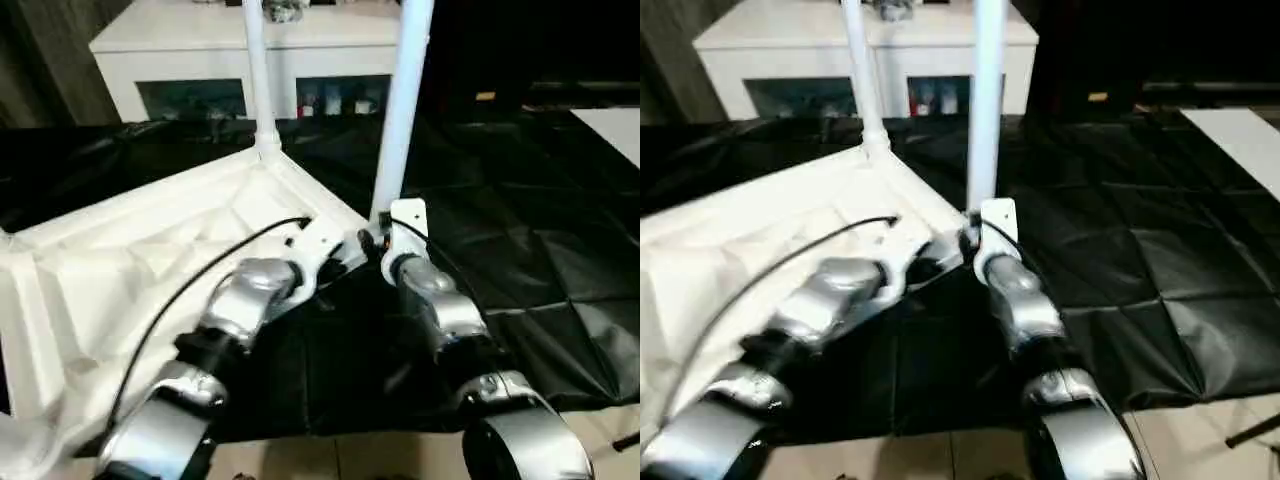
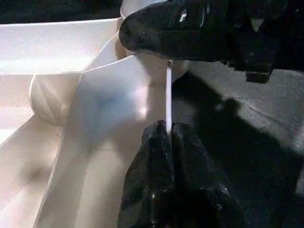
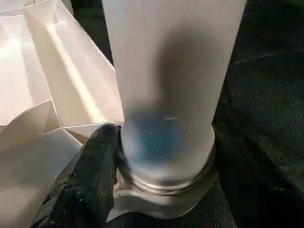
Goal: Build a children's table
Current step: Rotate leg to tighten
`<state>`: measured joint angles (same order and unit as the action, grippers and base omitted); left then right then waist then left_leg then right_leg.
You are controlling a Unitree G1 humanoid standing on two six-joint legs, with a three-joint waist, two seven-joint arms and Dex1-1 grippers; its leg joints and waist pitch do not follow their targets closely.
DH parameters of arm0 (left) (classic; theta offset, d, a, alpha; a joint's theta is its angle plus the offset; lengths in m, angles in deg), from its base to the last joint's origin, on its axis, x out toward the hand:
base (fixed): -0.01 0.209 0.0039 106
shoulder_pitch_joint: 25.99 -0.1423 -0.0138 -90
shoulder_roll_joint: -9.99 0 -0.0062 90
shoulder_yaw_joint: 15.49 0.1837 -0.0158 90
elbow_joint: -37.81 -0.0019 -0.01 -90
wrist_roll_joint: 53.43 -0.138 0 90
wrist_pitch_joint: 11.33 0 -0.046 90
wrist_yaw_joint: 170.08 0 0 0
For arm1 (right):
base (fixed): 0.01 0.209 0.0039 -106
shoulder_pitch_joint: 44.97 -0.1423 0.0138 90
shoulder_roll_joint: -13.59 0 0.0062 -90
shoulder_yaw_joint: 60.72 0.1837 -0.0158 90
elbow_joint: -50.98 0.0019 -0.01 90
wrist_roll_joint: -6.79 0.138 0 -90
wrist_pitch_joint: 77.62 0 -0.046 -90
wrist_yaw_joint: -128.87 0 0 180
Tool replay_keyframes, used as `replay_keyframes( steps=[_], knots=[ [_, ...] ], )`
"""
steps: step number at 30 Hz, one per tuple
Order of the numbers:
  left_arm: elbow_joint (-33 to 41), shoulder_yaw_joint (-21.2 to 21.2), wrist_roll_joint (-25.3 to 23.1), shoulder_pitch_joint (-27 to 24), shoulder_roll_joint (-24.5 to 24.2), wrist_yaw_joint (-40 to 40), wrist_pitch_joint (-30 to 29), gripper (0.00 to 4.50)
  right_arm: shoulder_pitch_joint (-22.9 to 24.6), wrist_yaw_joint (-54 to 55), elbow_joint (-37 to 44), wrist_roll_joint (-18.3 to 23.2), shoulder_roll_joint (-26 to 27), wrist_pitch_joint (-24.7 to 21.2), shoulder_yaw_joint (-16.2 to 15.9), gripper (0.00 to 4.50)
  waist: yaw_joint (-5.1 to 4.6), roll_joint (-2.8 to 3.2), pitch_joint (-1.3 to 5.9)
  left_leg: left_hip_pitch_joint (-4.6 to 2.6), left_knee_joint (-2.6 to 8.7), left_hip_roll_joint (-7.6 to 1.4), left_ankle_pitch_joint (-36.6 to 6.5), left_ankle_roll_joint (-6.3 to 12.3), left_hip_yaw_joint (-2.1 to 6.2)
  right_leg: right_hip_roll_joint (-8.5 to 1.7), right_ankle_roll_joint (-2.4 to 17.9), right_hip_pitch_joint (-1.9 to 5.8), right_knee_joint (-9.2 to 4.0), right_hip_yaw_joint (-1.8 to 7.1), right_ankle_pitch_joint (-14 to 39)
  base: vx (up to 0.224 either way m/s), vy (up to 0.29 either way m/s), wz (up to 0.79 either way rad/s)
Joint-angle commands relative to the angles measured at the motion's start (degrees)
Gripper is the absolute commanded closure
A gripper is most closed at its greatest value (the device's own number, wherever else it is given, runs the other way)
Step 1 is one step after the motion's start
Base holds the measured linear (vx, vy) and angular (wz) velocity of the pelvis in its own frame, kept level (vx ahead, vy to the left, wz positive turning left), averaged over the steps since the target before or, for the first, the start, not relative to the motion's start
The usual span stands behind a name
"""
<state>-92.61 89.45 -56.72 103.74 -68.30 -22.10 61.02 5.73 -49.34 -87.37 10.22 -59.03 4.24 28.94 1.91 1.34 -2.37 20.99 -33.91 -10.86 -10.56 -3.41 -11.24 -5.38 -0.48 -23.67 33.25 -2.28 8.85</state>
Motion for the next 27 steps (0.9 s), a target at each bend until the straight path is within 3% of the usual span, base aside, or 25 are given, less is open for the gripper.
replay_keyframes(
  steps=[1, 3, 8, 9, 11, 12, 13, 14, 15, 16, 17, 19, 20, 21, 23, 26, 27],
  knots=[
    [-1.9, -0.3, -0.2, 0.5, 1.3, 2.5, 2.1, 4.5, 0.0, -3.1, -1.8, -1.2, 2.1, 0.7, -2.5, 1.49, -0.02, -0.8, 3.33, -0.67, 4.68, -1.2, -19.8, 0.25, 0.95, -2.14, 8.9, 1.94, -4.45, 1.11, 21.2, 0.0, 0.0, 0.0],
    [-0.5, -0.4, -0.1, -0.3, 0.4, 1.2, 2.5, 4.5, 0.6, -4.1, 0.7, -2.0, 1.1, 1.9, -3.0, 1.12, 0.12, -1.24, 3.31, -0.52, 4.69, -1.25, -18.7, 0.86, 0.91, -2.2, 9.0, 2.05, -4.36, 1.11, 21.0, 0.0, 0.0, 0.0],
    [4.9, 0.6, 0.7, -3.5, -2.9, -5.0, 3.6, 4.5, 2.5, -6.1, 8.3, -4.1, -3.3, -0.5, -4.9, 0.8, 0.26, -1.09, 3.38, -0.15, 4.74, -1.34, -17.0, 1.09, 1.02, -2.2, 8.9, 2.36, -4.04, 1.12, 19.5, 0.0, 0.0, 0.0],
    [6.4, 0.9, 1.0, -4.5, -3.9, -6.8, 3.5, 4.5, 3.3, -9.1, 10.7, -3.8, -4.9, -2.3, -5.9, 0.8, 0.33, -1.01, 3.34, 0.0, 4.75, -1.42, -16.1, 1.47, 0.95, -2.08, 8.9, 2.49, -3.91, 1.17, 18.2, 0.0, 0.0, 0.0],
    [8.7, 1.4, 1.3, -5.8, -5.7, -9.5, 3.4, 4.5, 4.8, -14.1, 14.3, -3.3, -7.7, -5.9, -7.0, 0.8, 0.46, -0.96, 3.44, -0.43, 4.58, -1.51, -16.1, 1.83, 0.73, -2.07, 9.7, 2.13, -3.86, 1.29, 17.1, 0.0, 0.0, 0.0],
    [11.1, 1.8, 1.8, -7.1, -8.0, -12.8, 2.8, 4.5, 7.0, -22.0, 18.7, -2.9, -12.1, -10.0, -9.5, 0.8, 0.66, 0.14, 3.43, -0.51, 4.62, -1.47, -16.0, 1.71, 0.8, -2.05, 10.2, 2.26, -3.76, 1.33, 16.3, 0.0, 0.0, 0.0],
    [11.5, 1.9, 2.0, -7.3, -8.4, -13.3, 2.8, 4.5, 7.4, -23.4, 19.5, -2.7, -12.9, -10.7, -9.9, 0.8, 0.86, -0.25, 3.42, -0.32, 4.64, -1.68, -15.3, 2.07, 0.86, -1.88, 10.4, 2.77, -3.57, 1.29, 13.6, 0.0, 0.0, 0.0],
    [12.4, 2.0, 2.2, -7.7, -9.2, -14.7, 2.6, 4.5, 8.4, -26.9, 21.5, -2.1, -14.5, -11.8, -10.7, 0.8, 0.85, -0.3, 3.32, -0.45, 4.6, -1.7, -15.2, 2.18, 0.68, -1.78, 10.8, 2.47, -3.56, 1.41, 13.0, 0.0, 0.0, 0.0],
    [13.3, 2.0, 2.8, -8.2, -10.3, -16.6, 2.1, 4.5, 10.1, -31.7, 25.0, 0.2, -16.5, -12.7, -10.7, 0.8, 0.95, 0.05, 3.57, -0.81, 4.37, -1.74, -15.1, 2.29, 0.54, -1.84, 11.7, 2.35, -3.43, 1.5, 11.2, 0.0, 0.0, 0.0],
    [13.5, 2.1, 2.9, -8.3, -10.6, -17.2, 2.1, 4.5, 10.5, -33.0, 25.8, 0.6, -17.1, -12.7, -11.0, 0.8, 0.95, -0.09, 3.65, -0.57, 4.33, -1.66, -14.2, 2.45, 0.59, -1.8, 12.2, 2.63, -3.18, 1.46, 9.9, 0.0, 0.0, 0.0],
    [14.1, 2.3, 3.3, -8.5, -11.4, -18.6, 1.9, 4.5, 11.4, -36.0, 27.8, 1.6, -18.7, -12.6, -11.6, 0.8, 1.13, 0.29, 3.72, -0.48, 4.33, -1.7, -12.8, 2.54, 0.61, -1.73, 12.9, 2.79, -2.98, 1.39, 7.6, 0.0, 0.0, 0.0],
    [17.6, 3.3, 5.7, -9.6, -14.5, -26.5, 1.2, 4.5, 14.7, -46.2, 34.3, 5.4, -25.1, -12.3, -13.2, 0.8, 1.33, 0.06, 3.92, -0.46, 3.99, -1.74, -10.8, 3.39, 0.62, -1.81, 14.2, 3.15, -2.36, 1.35, 4.0, 0.0, 0.0, 0.0],
    [18.7, 3.6, 6.3, -9.9, -15.1, -28.3, 1.0, 4.5, 15.3, -48.2, 35.6, 6.1, -26.3, -12.6, -13.2, 0.8, 1.47, -0.13, 3.93, -0.46, 4.0, -1.85, -10.3, 3.87, 0.61, -1.88, 14.5, 3.21, -2.29, 1.38, 3.4, 0.0, 0.0, 0.0],
    [19.1, 3.8, 6.4, -9.9, -15.4, -28.9, 0.8, 4.5, 15.6, -49.2, 36.0, 6.4, -26.7, -12.9, -13.2, 0.8, 1.52, 0.11, 3.8, -0.42, 3.96, -1.98, -9.8, 4.44, 0.53, -1.95, 15.3, 3.04, -2.18, 1.42, 2.7, 0.0, 0.0, 0.0],
    [20.4, 4.1, 7.1, -10.0, -16.1, -30.7, -0.2, 4.5, 15.9, -52.1, 36.4, 7.0, -27.9, -13.1, -13.1, 0.8, 1.32, -0.38, 3.53, -0.35, 4.0, -1.93, -11.3, 4.51, 0.35, -1.96, 15.6, 2.87, -2.56, 1.39, 6.2, 0.0, 0.0, 0.0],
    [20.8, 4.2, 7.3, -9.9, -16.3, -31.0, -0.7, 4.5, 15.4, -52.9, 35.1, 6.7, -27.8, -12.4, -12.6, 0.8, 1.36, -0.36, 3.35, -0.58, 4.19, -1.94, -13.7, 3.03, 0.43, -2.12, 14.4, 2.65, -3.13, 1.45, 12.2, 0.0, 0.0, 0.0],
    [20.8, 4.2, 7.2, -9.9, -16.4, -31.1, -0.7, 4.5, 15.1, -53.3, 34.2, 6.7, -27.4, -12.3, -12.3, 0.8, 1.56, -0.12, 3.33, -0.9, 4.27, -2.06, -14.6, 2.31, 0.45, -2.15, 13.9, 2.39, -3.27, 1.53, 13.6, 0.0, 0.0, 0.0]
  ],
)
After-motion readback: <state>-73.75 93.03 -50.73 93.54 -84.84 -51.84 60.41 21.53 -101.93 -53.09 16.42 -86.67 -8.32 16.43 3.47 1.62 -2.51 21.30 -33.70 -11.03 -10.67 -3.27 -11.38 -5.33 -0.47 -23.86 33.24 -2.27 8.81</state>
